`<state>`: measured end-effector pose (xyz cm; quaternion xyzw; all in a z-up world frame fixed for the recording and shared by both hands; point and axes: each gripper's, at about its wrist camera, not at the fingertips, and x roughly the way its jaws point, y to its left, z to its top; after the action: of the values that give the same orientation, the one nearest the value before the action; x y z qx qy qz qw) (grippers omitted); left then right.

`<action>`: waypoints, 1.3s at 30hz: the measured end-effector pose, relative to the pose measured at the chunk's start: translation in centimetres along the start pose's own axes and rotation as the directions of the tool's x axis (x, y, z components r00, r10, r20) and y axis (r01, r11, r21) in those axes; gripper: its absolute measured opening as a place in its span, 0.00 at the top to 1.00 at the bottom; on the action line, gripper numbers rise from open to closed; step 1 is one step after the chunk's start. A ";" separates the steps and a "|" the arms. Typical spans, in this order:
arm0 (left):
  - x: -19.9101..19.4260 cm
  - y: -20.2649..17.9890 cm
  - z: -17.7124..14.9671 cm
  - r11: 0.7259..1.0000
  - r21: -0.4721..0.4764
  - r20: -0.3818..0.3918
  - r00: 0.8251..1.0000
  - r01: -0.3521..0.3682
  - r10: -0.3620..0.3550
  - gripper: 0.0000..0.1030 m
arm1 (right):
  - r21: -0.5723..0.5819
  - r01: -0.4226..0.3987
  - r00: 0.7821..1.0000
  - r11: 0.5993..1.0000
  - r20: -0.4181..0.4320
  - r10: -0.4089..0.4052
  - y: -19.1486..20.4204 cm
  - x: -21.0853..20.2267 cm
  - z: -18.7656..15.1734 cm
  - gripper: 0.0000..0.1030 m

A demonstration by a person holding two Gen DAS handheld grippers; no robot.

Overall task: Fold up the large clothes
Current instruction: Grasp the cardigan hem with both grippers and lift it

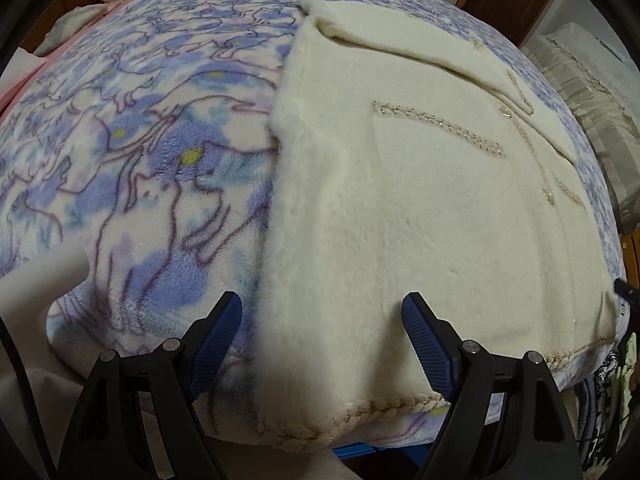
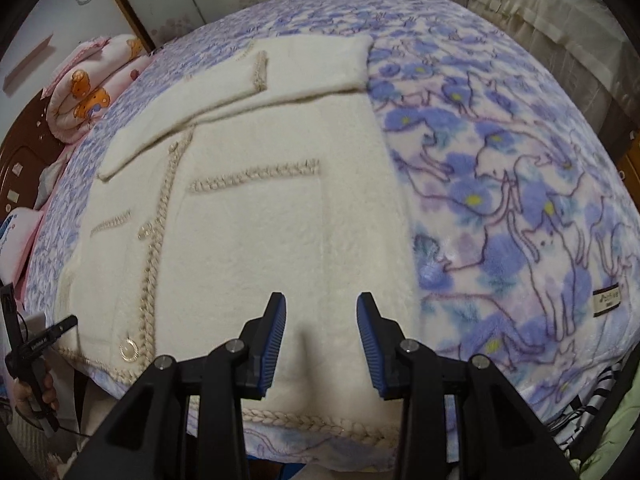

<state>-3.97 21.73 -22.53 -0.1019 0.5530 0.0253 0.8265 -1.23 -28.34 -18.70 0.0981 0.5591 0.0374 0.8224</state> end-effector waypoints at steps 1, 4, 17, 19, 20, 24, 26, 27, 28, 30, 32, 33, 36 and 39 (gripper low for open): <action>0.1 0.1 0.0 1.000 -0.002 0.002 1.000 0.014 -0.014 0.21 | 0.012 -0.011 1.000 1.000 -0.024 0.011 -0.3 0.6 -0.2 0.64; 0.6 0.3 0.2 0.999 -0.009 0.002 0.999 0.041 -0.041 0.21 | 0.028 -0.029 0.996 0.999 -0.088 0.031 -1.1 2.4 -1.0 0.64; 2.0 0.9 0.2 0.994 -0.003 -0.006 0.994 0.111 -0.111 0.15 | 0.262 -0.159 0.985 0.952 -0.021 0.171 -5.7 -0.2 -2.3 0.63; 1.9 1.2 0.1 0.993 0.003 -0.007 0.993 0.119 -0.119 0.15 | 0.264 -0.149 0.988 0.953 -0.008 0.156 -6.0 -0.7 -2.5 0.63; 1.9 1.2 0.0 0.993 0.009 -0.008 0.993 0.122 -0.122 0.15 | 0.262 -0.143 0.989 0.954 0.001 0.148 -6.0 -1.0 -2.6 0.63; 1.4 1.6 -0.8 0.993 0.017 -0.006 0.993 0.120 -0.120 0.15 | 0.268 -0.107 0.994 0.957 0.002 0.110 -6.7 -1.3 -3.0 0.57; 1.3 1.7 -0.7 0.993 0.013 -0.009 0.993 0.118 -0.118 0.15 | 0.307 -0.106 0.993 0.946 -0.022 0.118 -7.6 -0.6 -3.4 0.57; 1.3 1.8 -0.7 0.993 0.011 -0.012 0.993 0.120 -0.120 0.15 | 0.325 -0.112 0.991 0.939 -0.035 0.130 -8.0 -0.2 -3.5 0.57; 1.3 1.8 -0.8 0.993 0.012 -0.014 0.993 0.121 -0.121 0.15 | 0.337 -0.122 0.988 0.934 -0.044 0.145 -8.2 0.1 -3.5 0.57; 1.3 1.7 -0.8 0.992 0.013 -0.021 0.992 0.123 -0.123 0.15 | 0.341 -0.146 0.983 0.929 -0.058 0.175 -8.2 0.7 -3.4 0.57; 1.4 1.8 -0.8 0.992 0.009 -0.030 0.991 0.129 -0.129 0.14 | 0.339 -0.180 0.971 0.923 -0.087 0.221 -7.7 1.7 -3.2 0.57; 1.4 1.8 -0.8 0.991 0.007 -0.033 0.991 0.132 -0.132 0.14 | 0.334 -0.195 0.965 0.922 -0.101 0.241 -7.5 2.3 -3.1 0.55; 1.6 1.9 -0.7 0.990 0.003 -0.040 0.989 0.142 -0.141 0.13 | 0.285 -0.197 0.960 0.938 -0.137 0.244 -6.5 4.1 -3.0 0.45; 1.7 1.9 -0.5 0.989 -0.004 -0.049 0.988 0.148 -0.148 0.13 | 0.274 -0.233 0.950 0.933 -0.141 0.279 -6.6 5.0 -2.7 0.42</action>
<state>-4.07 23.39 -24.52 -0.1436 0.5641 -0.0385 0.8122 -2.18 -33.57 -25.58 0.2711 0.6128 0.0812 0.7378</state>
